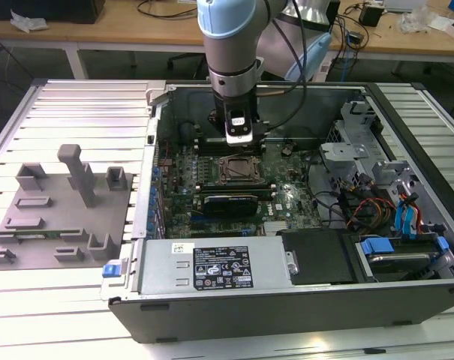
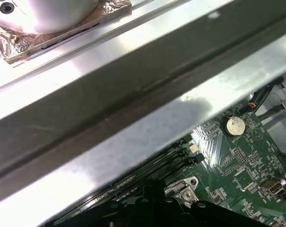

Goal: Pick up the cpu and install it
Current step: 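Install the first cpu locking lever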

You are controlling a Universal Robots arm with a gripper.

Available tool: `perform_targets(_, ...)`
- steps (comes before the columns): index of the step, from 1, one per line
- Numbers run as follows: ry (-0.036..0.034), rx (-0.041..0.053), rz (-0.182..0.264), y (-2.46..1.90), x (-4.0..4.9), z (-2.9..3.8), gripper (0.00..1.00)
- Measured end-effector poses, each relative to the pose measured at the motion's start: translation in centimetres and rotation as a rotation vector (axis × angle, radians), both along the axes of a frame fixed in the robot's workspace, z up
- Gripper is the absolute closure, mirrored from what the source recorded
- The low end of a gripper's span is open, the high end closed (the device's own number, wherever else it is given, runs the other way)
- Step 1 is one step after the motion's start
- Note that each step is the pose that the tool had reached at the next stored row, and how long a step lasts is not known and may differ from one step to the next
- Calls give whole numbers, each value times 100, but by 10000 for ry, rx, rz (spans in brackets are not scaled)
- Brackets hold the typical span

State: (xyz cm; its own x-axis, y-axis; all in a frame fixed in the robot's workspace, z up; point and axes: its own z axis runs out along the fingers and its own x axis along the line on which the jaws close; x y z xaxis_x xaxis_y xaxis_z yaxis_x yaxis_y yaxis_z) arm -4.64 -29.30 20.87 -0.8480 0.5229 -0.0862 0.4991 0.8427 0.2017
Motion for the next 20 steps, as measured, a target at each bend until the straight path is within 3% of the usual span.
perform_targets(5, -104, -13, 0, -1, -14, -35, 89)
perform_targets(11, -315, -44, 0, -1, -28, -95, 89)
perform_targets(13, -352, -117, 2, 0, -28, -101, 89)
perform_targets(18, -370, -329, 5, -3, -29, -102, 89)
perform_targets(20, -376, -365, 8, -3, -28, -101, 89)
